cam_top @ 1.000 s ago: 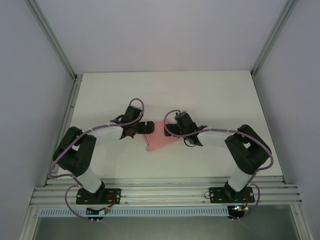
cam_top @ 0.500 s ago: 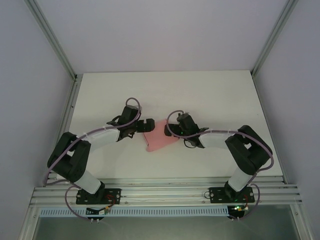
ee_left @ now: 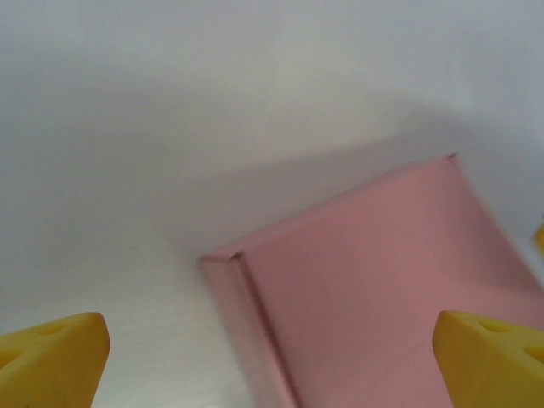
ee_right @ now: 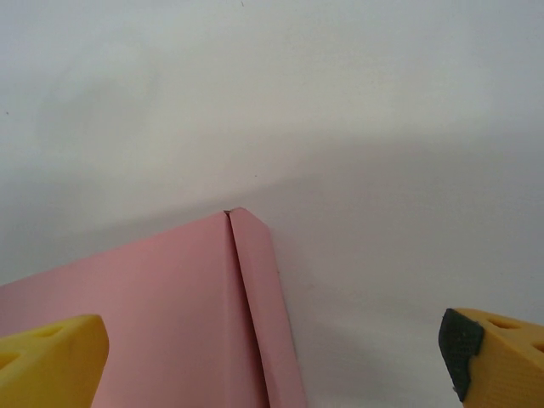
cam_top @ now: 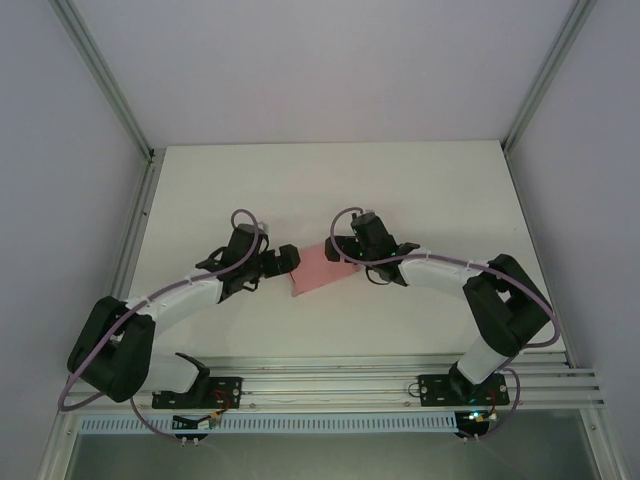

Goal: Assemble paper box

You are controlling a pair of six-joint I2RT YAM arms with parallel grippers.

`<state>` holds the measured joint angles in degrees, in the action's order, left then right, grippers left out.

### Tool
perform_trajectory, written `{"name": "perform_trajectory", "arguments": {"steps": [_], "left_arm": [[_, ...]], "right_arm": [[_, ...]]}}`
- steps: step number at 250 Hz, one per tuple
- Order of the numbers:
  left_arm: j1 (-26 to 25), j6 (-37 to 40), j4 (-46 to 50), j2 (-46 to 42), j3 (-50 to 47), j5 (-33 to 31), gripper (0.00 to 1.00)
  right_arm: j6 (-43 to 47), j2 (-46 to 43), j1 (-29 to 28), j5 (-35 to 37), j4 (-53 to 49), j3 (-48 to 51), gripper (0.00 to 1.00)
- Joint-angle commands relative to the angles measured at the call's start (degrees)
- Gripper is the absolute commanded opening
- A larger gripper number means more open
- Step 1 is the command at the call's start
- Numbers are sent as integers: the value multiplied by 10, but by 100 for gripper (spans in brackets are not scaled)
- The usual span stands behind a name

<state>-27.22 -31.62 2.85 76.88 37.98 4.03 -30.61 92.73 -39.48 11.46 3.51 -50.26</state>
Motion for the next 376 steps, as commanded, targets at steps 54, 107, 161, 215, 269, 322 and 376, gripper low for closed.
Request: {"name": "perform_trajectory", "arguments": {"steps": [54,107,161,215,269,322,376], "left_arm": [[5,-20,-59,27,-41,59,64],[13,-20,-90,48,-64,100,58],[30,-48,-169,73,-98,137,42],[55,-57,-210,65,-135,168,26],[71,-80,-273,32,-179,188,21],[84,-105,-303,12,-220,181,16],[87,-132,-352,5,-242,196,16]], "right_arm": [[10,4,18,-19,-18,-3,100],[-23,13,71,-103,-21,-10,100],[-7,57,87,-232,-15,-34,97],[4,87,114,-367,-8,-48,96],[18,125,118,-475,-43,-86,96],[11,137,119,-483,-62,-94,95],[-14,139,119,-548,-45,-87,94]]}}
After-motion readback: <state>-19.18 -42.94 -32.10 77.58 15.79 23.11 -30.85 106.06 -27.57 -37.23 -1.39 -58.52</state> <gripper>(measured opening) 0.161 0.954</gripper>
